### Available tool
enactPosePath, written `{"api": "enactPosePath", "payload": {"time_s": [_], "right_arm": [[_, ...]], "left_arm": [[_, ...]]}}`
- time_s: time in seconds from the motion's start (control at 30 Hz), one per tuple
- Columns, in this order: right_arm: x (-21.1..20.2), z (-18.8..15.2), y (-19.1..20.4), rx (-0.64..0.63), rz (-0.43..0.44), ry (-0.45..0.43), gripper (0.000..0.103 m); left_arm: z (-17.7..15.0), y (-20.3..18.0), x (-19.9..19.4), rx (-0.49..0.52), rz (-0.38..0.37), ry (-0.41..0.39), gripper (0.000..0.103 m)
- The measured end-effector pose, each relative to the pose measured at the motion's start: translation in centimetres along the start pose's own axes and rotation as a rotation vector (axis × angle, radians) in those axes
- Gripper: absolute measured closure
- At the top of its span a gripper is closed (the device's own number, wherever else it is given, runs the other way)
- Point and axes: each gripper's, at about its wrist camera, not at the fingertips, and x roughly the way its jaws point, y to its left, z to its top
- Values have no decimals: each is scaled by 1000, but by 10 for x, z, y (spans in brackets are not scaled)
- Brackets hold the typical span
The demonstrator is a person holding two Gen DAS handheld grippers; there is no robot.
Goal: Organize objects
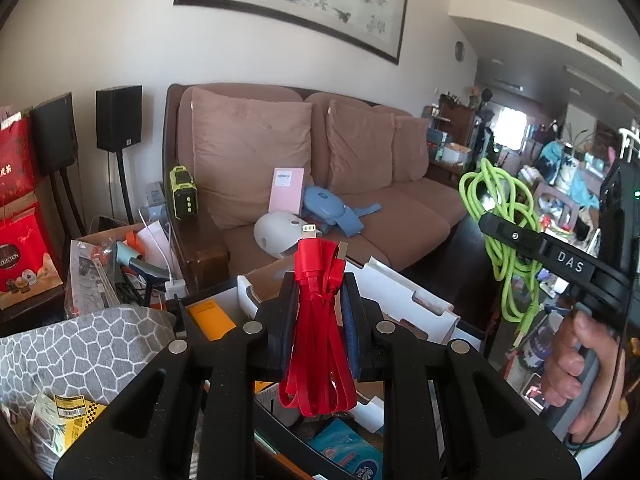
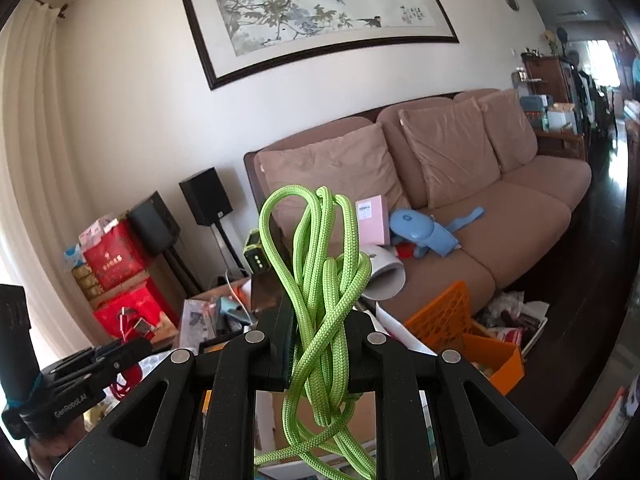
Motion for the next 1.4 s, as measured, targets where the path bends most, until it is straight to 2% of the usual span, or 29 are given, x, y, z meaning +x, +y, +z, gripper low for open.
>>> {"api": "enactPosePath", "payload": {"time_s": [0.1, 0.37, 0.63, 0.77, 0.93, 1.4], "right_arm": [[2, 1, 0, 22, 50, 3, 87], [17, 1, 16, -51, 52, 47, 87], [31, -8, 4, -31, 31, 81, 87], [32, -8, 3, -48, 4, 79, 87], [32, -10, 3, -86, -43, 82, 87], [40, -14, -1, -100, -53, 109, 87]], "left_arm": [[-3, 3, -3, -17, 17, -5, 84], [-2, 6, 1, -28, 50, 6, 84], [5, -5, 11, -26, 8, -1, 84], [2, -14, 23, 11, 11, 15, 84], [2, -20, 29, 10, 0, 18, 84], [12, -29, 31, -18, -62, 9, 84]]}}
